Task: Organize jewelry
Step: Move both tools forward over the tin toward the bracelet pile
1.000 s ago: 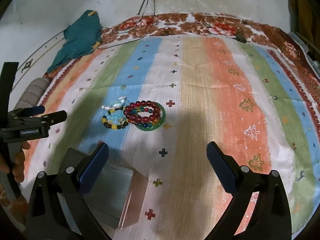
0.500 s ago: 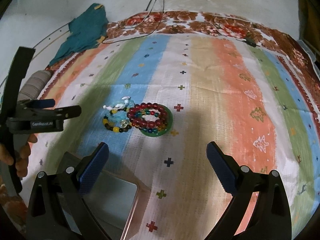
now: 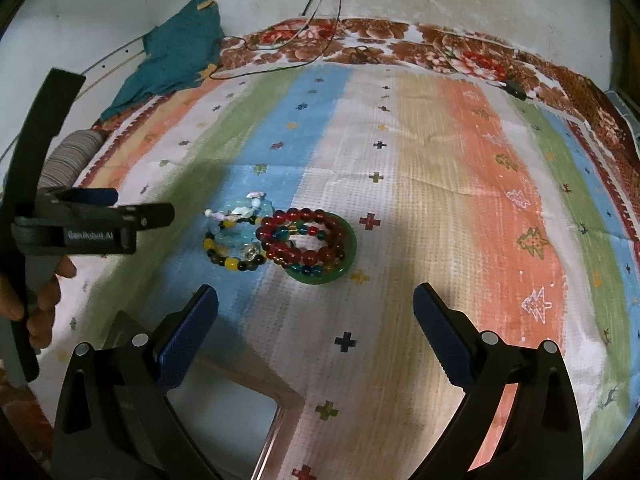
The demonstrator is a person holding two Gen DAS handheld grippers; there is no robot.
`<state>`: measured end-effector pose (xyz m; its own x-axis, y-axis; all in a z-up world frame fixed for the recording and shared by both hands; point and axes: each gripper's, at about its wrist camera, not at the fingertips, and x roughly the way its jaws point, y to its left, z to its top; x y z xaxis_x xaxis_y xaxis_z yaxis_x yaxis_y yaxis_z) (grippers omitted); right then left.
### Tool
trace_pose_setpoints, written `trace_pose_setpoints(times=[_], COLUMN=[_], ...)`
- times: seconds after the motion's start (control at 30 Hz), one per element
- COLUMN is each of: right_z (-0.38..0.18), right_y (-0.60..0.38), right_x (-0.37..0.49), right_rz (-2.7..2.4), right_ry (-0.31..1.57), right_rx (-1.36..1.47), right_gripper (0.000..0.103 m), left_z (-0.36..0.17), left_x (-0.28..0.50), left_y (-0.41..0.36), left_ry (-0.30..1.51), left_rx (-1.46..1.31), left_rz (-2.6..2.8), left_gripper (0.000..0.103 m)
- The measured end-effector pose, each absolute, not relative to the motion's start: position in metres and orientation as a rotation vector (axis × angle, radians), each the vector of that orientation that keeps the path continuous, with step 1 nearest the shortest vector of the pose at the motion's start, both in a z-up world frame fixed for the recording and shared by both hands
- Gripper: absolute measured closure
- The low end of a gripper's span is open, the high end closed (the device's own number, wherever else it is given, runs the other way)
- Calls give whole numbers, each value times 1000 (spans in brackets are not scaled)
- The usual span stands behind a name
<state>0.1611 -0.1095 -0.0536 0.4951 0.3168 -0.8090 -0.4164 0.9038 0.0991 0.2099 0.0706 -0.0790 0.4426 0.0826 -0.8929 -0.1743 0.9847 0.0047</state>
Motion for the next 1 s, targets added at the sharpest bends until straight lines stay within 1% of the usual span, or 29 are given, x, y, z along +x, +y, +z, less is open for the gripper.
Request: trace_pose_setpoints(times=[0.33, 0.7, 1.0], right_z=[-59, -69, -78], right_y=[-101, -91, -81], right_x=[171, 189, 202], right_rz=[454, 502, 520], right_ry=[955, 990, 1018], right_rx=[-136, -120, -120], right_gripper=[4, 4, 4], left_z=[-92, -107, -116], left_x=[226, 246, 258], left_y=[73, 83, 84], left_ry=[1134, 1181, 1208], left_rx=[-107, -205, -214], left_rz=[171, 152, 153], left_gripper=[6, 7, 18])
